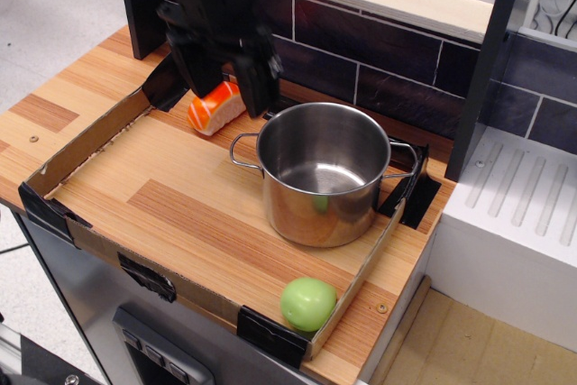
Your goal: Topple metal pot
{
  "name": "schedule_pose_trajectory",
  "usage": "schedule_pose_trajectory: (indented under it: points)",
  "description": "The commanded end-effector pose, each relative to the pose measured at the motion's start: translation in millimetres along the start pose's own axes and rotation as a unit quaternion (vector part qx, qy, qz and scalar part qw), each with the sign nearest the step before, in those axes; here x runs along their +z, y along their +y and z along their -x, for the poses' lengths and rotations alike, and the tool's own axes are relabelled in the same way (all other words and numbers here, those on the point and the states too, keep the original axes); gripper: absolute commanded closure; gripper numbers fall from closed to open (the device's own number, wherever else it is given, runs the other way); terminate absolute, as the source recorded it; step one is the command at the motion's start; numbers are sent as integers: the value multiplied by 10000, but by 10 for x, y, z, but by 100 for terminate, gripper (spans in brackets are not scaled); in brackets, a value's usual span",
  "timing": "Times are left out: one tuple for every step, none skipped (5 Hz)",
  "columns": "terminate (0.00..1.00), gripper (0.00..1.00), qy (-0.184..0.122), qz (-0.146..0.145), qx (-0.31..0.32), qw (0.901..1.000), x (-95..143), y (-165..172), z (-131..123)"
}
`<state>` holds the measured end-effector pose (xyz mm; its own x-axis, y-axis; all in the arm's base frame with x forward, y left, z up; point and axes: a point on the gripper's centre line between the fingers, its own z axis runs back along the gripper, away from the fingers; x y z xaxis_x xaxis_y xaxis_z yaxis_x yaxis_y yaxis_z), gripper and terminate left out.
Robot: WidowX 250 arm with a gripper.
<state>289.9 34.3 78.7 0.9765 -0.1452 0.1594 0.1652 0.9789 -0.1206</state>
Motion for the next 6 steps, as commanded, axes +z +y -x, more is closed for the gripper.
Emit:
schedule_pose_trajectory:
  points:
    - [0,0,108,-161,199,9996,-218,-146,-100]
    - [0,0,205,-134,466,9986,-241,-156,-128]
    - [0,0,541,-142,753,9956,-275,-111,-88]
    - [0,0,727,-178,711,9947,-297,-124,-44]
    - [0,100,802,-275,693,9940,-342,-106,-7]
    - [0,100,730,-365,702,9942,-329,-90,19]
